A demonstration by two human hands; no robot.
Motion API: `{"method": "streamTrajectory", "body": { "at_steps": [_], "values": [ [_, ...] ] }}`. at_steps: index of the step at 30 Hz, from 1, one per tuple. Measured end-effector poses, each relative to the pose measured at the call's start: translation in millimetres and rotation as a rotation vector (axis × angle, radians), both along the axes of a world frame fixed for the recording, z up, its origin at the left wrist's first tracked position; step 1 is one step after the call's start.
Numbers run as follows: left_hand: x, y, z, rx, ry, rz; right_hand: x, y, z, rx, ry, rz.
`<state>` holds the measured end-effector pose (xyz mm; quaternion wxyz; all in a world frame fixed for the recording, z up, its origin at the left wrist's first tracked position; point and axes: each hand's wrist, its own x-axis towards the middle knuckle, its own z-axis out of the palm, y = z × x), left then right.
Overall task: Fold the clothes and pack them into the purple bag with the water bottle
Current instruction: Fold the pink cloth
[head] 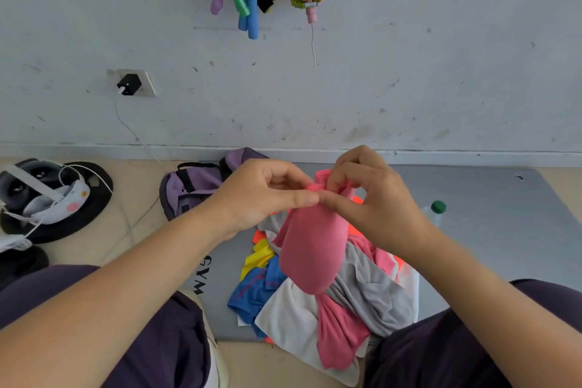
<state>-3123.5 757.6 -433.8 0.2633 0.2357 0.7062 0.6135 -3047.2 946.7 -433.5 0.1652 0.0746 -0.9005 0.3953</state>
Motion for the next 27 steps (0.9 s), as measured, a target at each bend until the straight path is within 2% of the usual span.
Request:
{"method": "streamTrajectory", "body": {
  "at_steps": [3, 6, 9, 11, 13, 15, 20, 24, 27],
  "values": [
    [-5.0, -5.8, 1.9, -0.044, 0.098, -0.032, -3.6, 17.1, -1.7, 0.209, -0.196, 0.06],
    [-13.0, -16.2, 7.6, -0.018, 0.127, -0.072, -9.1, 36.0, -5.0, 0.416, -0.319, -0.042],
    [-23.6, -26.6, 11.2, -0.055, 0.177, 0.025, -11.8, 46.6, -1.7, 0.342, -0.27, -0.007],
    [-30.9, -31.8, 7.9, -0.241, 0.356, 0.126, -10.9, 46.3, 1.7, 0.277, -0.175, 0.046],
    [-33.8, -33.9, 3.7, -0.477, 0.562, 0.151, -7.9, 40.3, 6.1, 0.184, -0.161, 0.057],
    [-32.8, -33.9, 0.5, -0.591, 0.645, 0.123, -5.8, 33.1, 7.6, 0.133, -0.161, 0.043],
    [-29.0, -29.0, -5.4, -0.547, 0.633, 0.13, -5.6, 31.5, 8.7, 0.118, -0.111, 0.002],
    [-23.6, -23.8, -11.0, -0.586, 0.603, 0.097, -7.3, 32.8, 6.8, 0.103, -0.021, -0.036],
    [-25.2, -23.4, -6.1, -0.477, 0.595, 0.172, -9.3, 38.2, 6.2, 0.069, -0.085, -0.088]
  ]
}}
